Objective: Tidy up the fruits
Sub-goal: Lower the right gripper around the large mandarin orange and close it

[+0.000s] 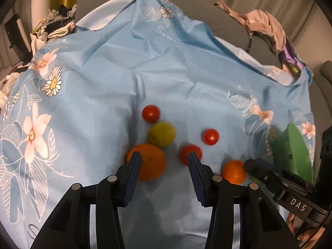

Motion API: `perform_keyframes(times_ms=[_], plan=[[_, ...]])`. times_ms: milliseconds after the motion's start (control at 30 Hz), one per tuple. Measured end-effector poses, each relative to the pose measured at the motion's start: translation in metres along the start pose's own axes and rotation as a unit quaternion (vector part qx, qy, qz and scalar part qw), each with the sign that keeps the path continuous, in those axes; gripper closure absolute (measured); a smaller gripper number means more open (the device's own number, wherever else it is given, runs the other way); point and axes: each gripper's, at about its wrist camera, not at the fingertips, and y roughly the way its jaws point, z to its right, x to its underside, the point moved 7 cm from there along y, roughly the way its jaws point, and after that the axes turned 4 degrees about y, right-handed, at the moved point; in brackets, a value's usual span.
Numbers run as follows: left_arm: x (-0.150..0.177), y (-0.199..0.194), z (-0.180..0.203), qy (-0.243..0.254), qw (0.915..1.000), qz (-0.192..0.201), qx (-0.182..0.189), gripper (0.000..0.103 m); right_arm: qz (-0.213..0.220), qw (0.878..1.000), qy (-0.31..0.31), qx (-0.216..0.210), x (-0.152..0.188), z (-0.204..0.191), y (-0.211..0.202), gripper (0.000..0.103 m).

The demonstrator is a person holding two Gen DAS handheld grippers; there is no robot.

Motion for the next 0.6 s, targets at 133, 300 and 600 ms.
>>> perform_keyframes(times_ms=[133, 300, 600], plan=[[0.001, 0.002, -0.008, -0.002, 0.9997, -0.002, -0.025, 0.056, -0.003, 1.000, 0.006, 0.005, 0.001, 0.004, 0.004, 0.059], [0.003, 0.007, -0.008, 0.009, 0.9991, -0.007, -0.042, 0.056, -0.010, 1.000, -0.002, 0.013, 0.005, 0.002, 0.008, 0.059], [0.004, 0.012, -0.001, 0.047, 0.9948, 0.012, -0.089, 0.056, -0.024, 0.999, -0.011, 0.025, 0.010, 0.001, 0.020, 0.058]])
